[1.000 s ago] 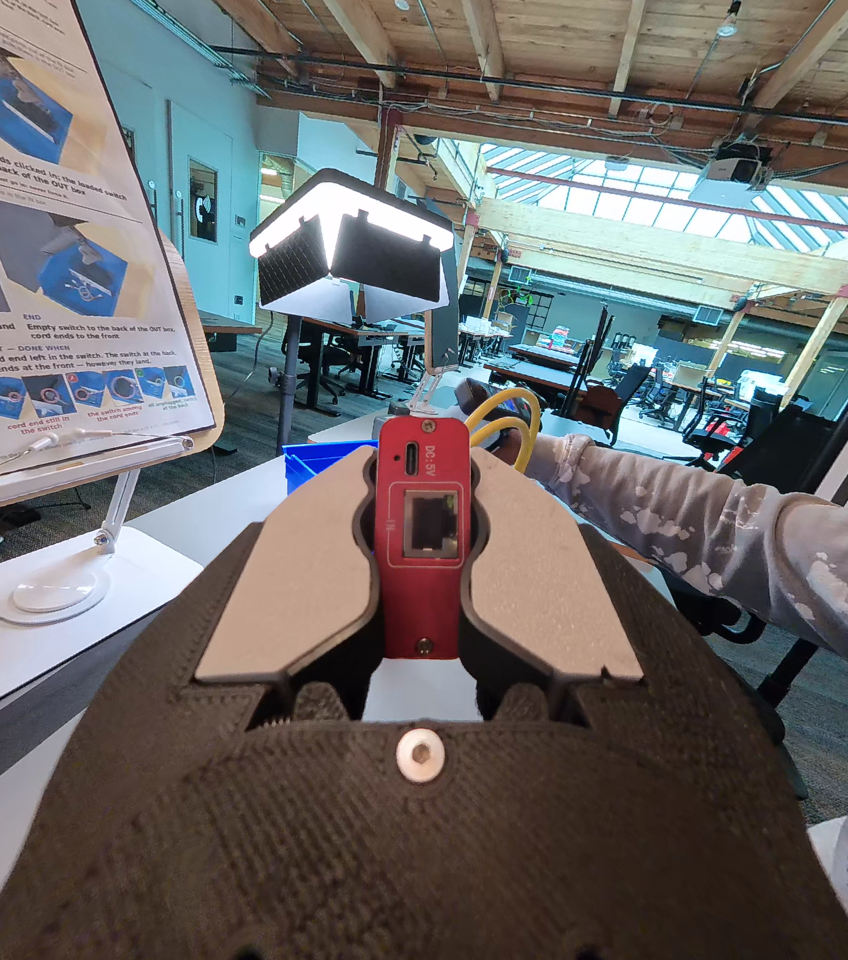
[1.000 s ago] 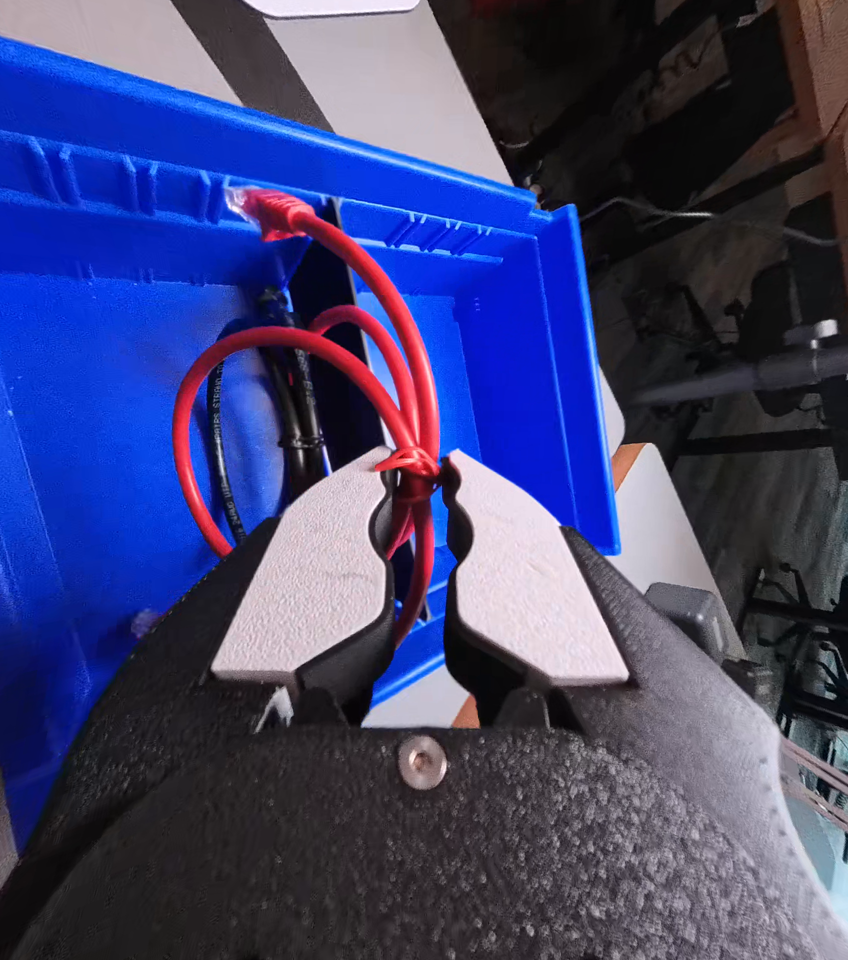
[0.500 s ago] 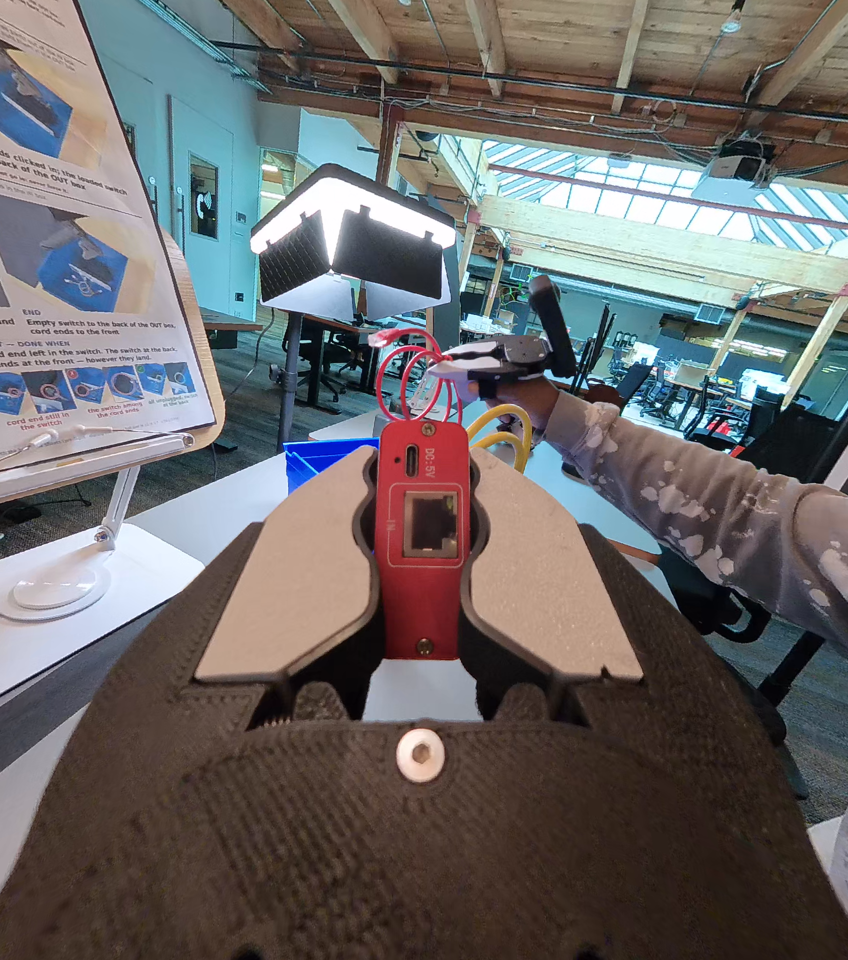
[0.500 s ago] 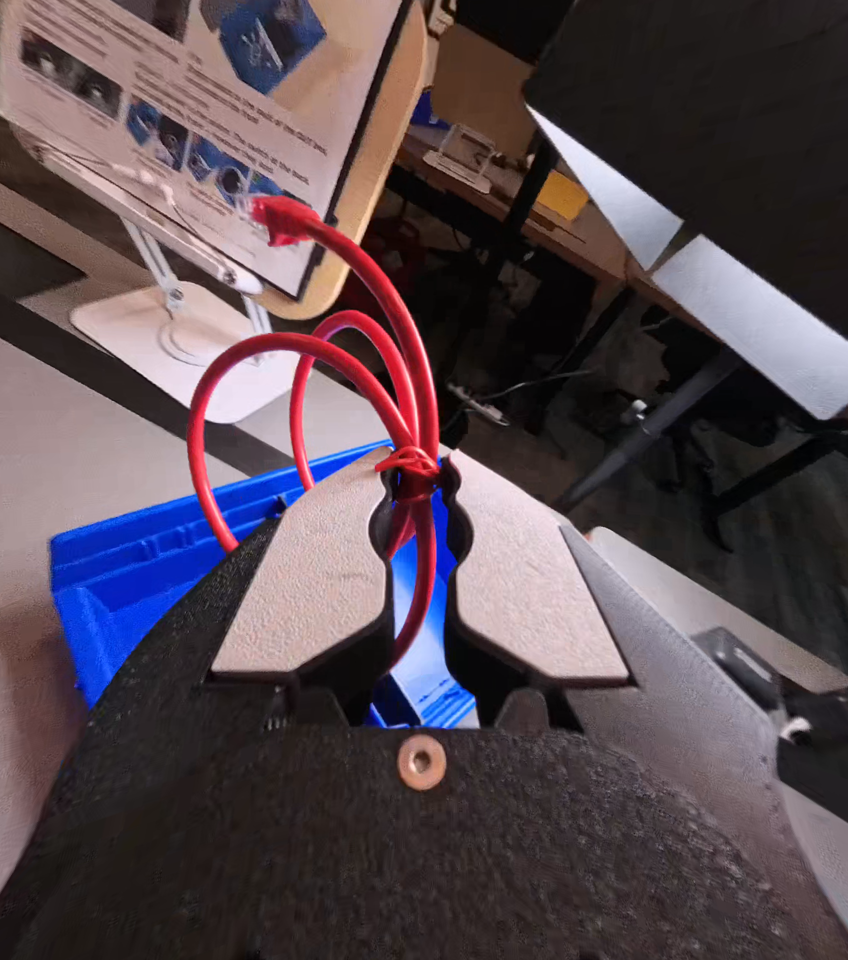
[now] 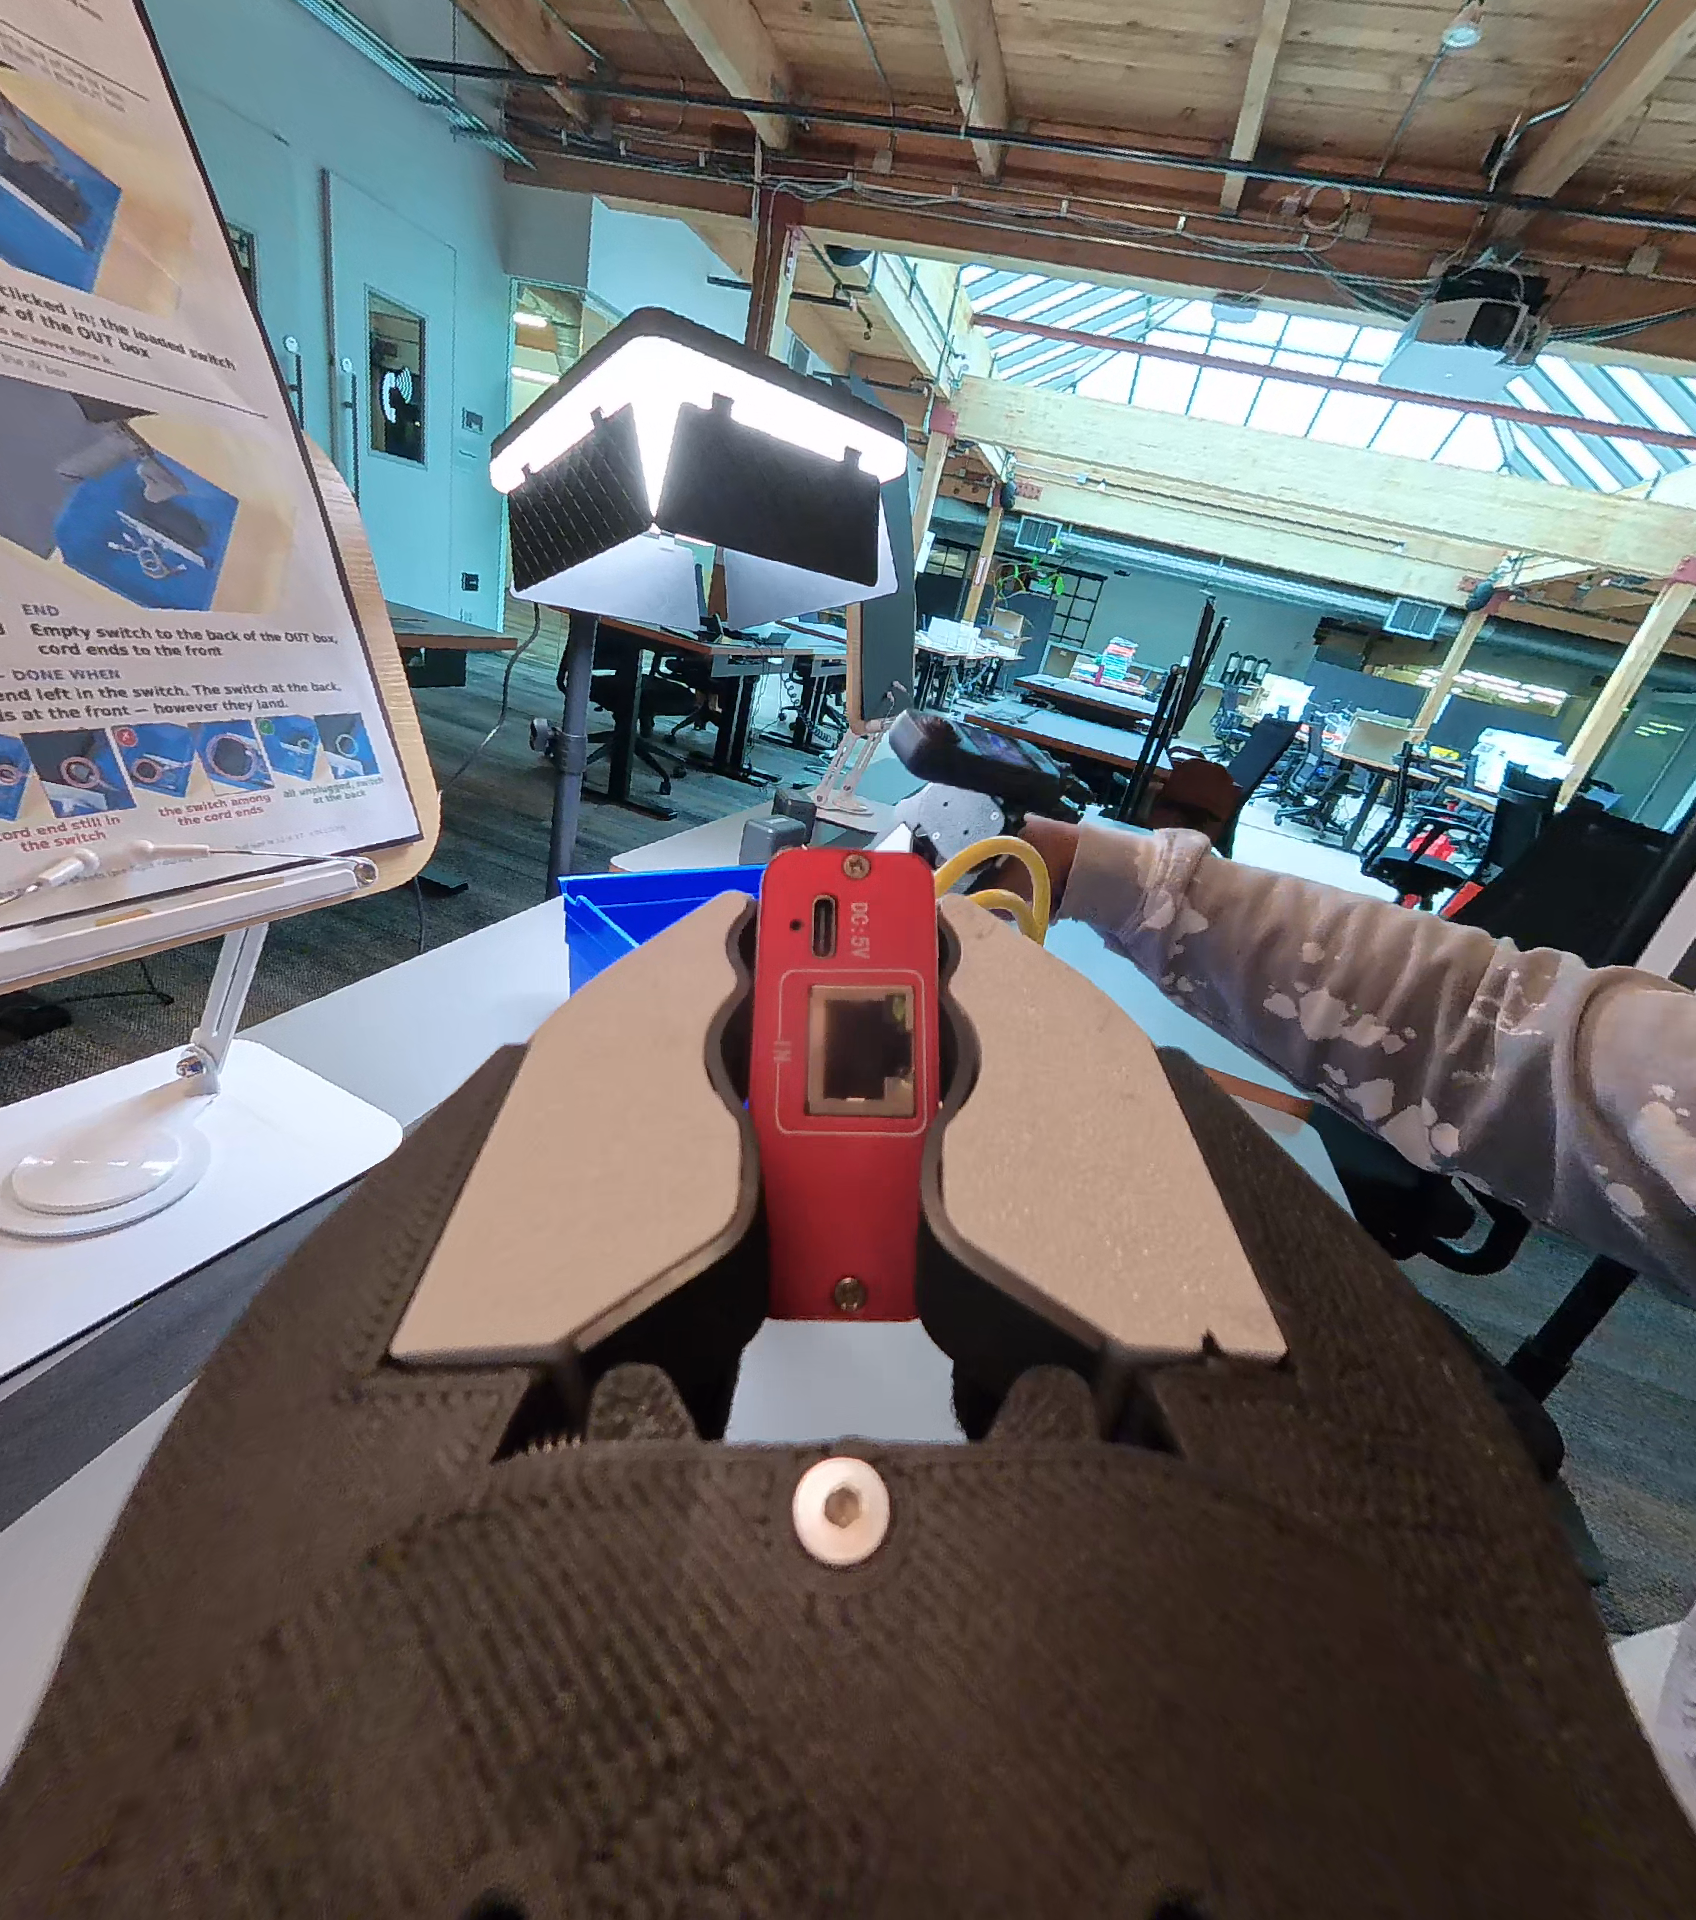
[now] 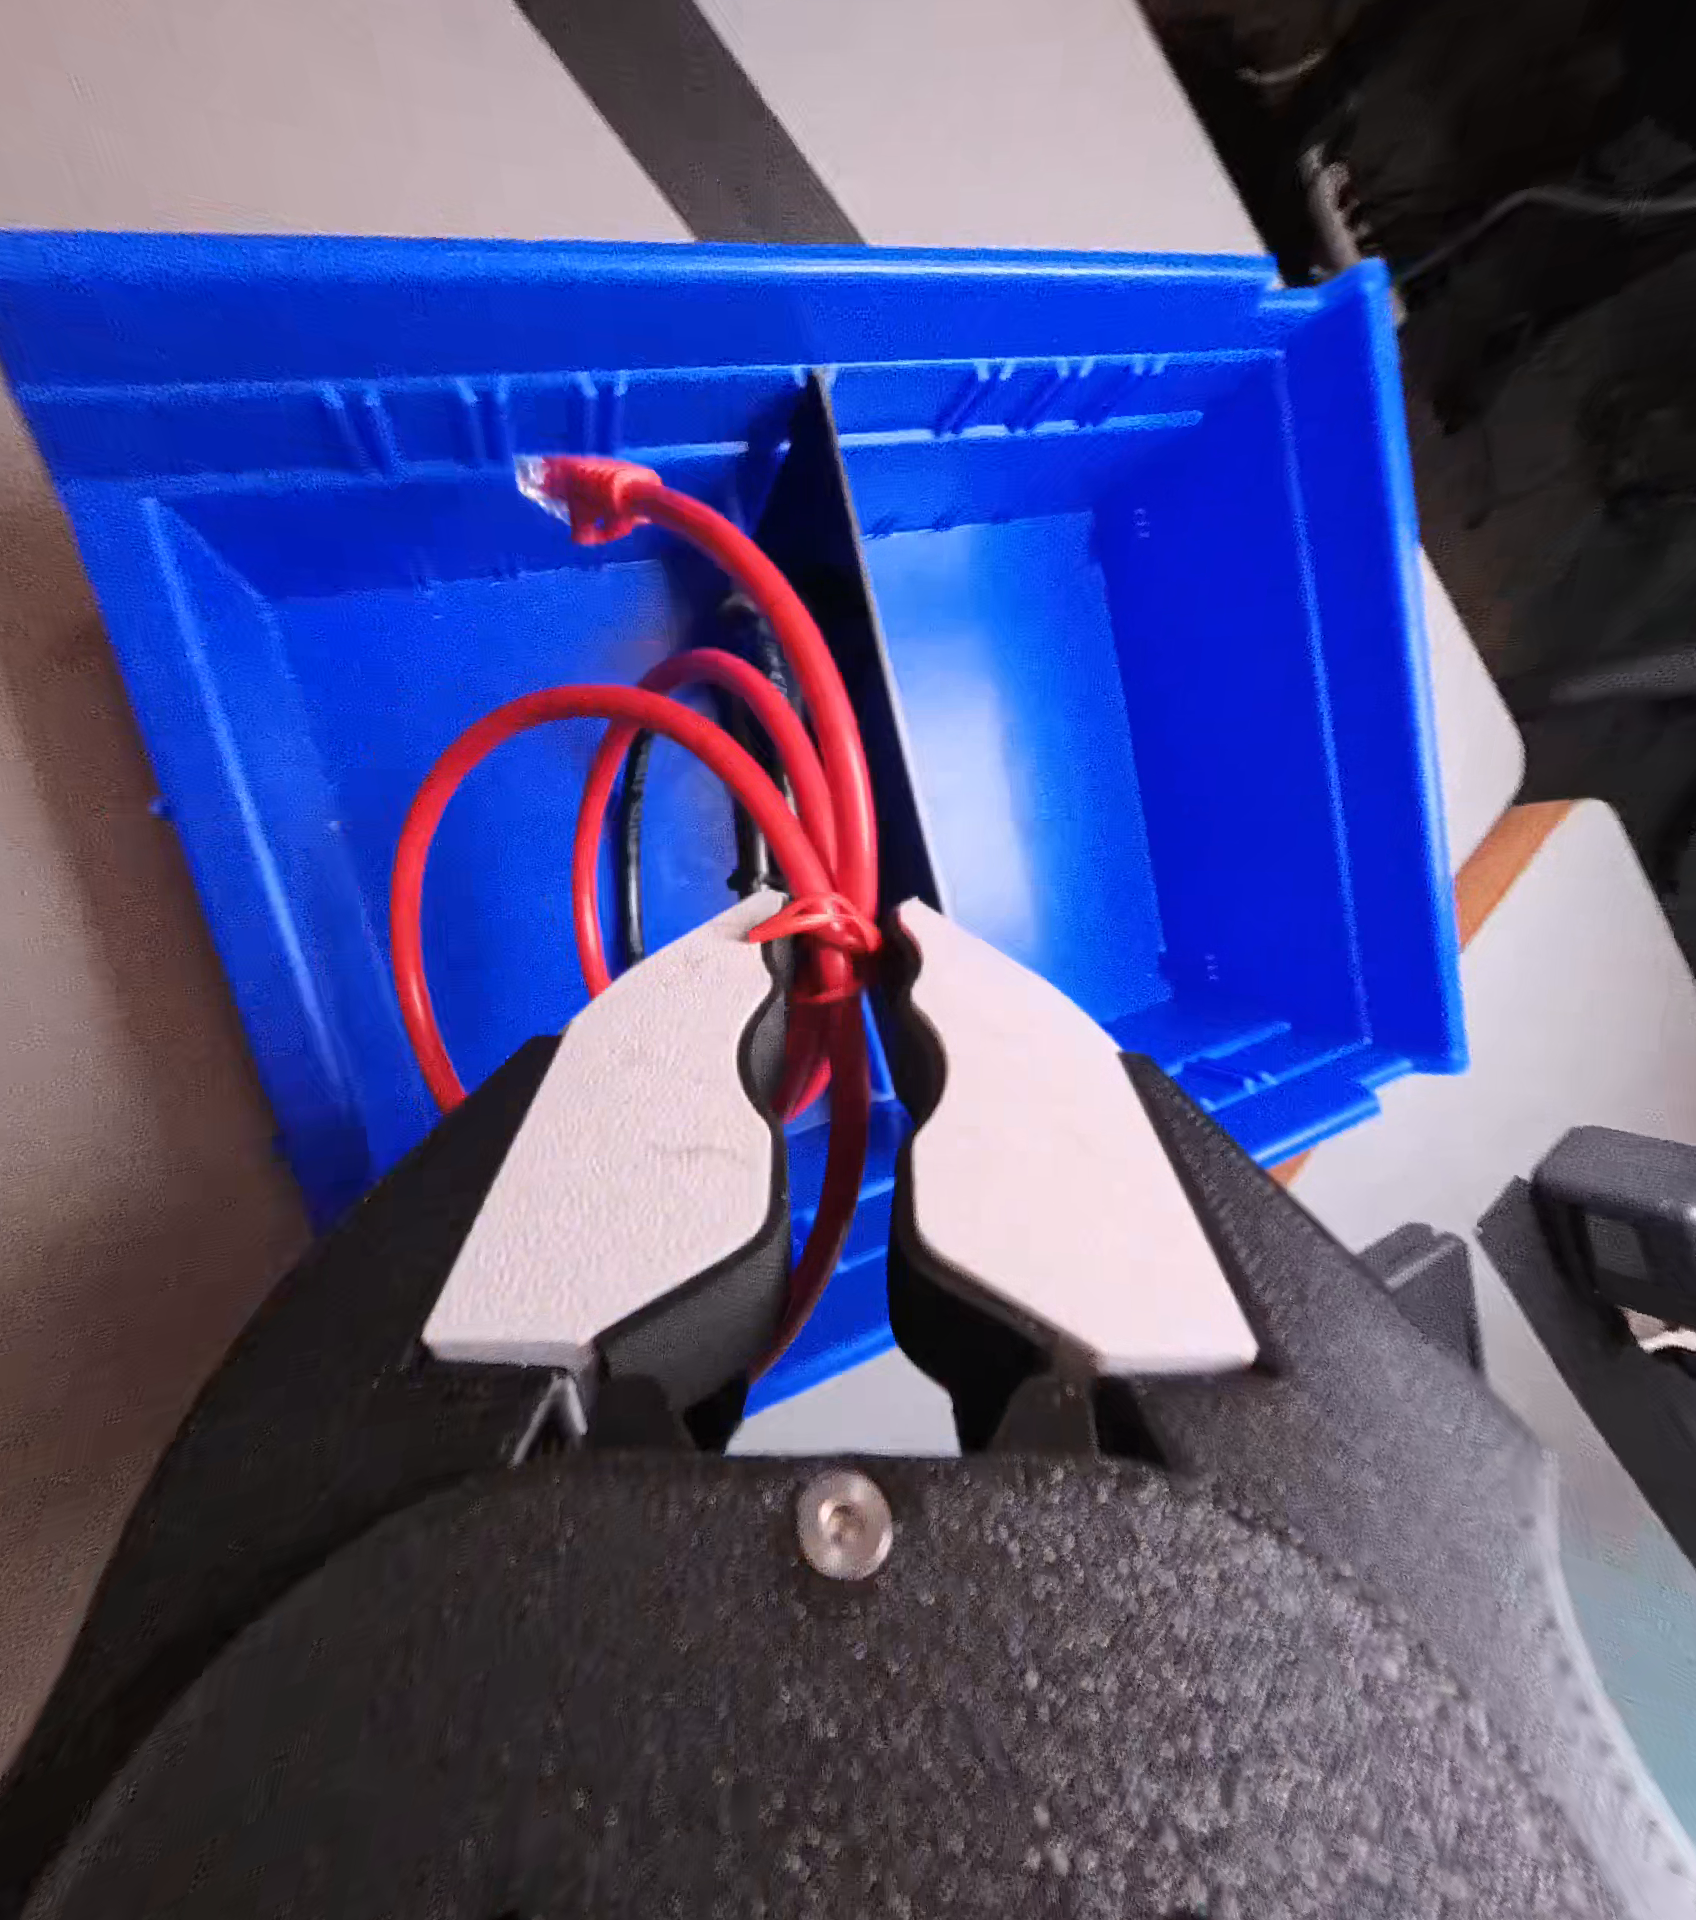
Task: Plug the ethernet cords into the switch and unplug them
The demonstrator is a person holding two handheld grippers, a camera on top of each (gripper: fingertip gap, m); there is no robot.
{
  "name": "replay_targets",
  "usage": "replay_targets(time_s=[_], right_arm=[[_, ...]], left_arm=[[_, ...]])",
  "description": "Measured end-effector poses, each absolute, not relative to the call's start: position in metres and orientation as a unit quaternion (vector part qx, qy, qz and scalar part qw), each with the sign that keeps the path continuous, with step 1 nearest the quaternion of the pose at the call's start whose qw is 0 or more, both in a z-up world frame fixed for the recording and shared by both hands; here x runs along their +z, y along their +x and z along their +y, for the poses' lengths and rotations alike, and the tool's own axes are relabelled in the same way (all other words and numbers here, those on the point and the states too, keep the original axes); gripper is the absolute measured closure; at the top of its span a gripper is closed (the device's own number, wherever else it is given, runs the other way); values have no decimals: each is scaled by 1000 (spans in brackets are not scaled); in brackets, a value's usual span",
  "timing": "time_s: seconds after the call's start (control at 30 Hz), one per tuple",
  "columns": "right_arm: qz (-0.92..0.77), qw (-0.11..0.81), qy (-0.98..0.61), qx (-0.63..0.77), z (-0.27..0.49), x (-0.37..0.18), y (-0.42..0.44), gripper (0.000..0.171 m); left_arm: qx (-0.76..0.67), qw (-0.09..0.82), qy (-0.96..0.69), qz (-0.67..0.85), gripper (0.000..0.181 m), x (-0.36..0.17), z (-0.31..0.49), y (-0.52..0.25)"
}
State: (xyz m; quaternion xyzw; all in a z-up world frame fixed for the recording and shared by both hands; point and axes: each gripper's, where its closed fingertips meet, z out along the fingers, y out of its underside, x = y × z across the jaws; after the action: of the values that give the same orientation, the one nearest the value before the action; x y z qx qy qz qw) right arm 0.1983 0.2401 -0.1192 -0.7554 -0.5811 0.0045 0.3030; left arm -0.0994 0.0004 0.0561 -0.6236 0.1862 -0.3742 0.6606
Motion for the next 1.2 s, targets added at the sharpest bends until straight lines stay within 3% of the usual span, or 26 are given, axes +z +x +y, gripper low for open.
replay_targets(time_s=[0.2,0.53,0.77,0.97,1.1,1.2], right_arm=[[-533,391,-742,-107,287,-99,197,155],[-623,395,-658,-150,273,-129,190,154],[-690,359,-603,-177,251,-133,192,108],[-589,515,-623,-10,225,-37,155,107],[-475,614,-586,232,161,47,118,118],[-428,616,-510,422,79,93,87,128]], left_arm=[[-375,656,-628,187,152,53,2,-98],[-374,661,-625,183,152,56,1,-104],[-373,659,-626,187,151,56,1,-99],[-375,660,-625,183,152,55,3,-99],[-364,677,-616,174,151,59,3,-101],[-360,697,-601,156,151,63,5,-105]])
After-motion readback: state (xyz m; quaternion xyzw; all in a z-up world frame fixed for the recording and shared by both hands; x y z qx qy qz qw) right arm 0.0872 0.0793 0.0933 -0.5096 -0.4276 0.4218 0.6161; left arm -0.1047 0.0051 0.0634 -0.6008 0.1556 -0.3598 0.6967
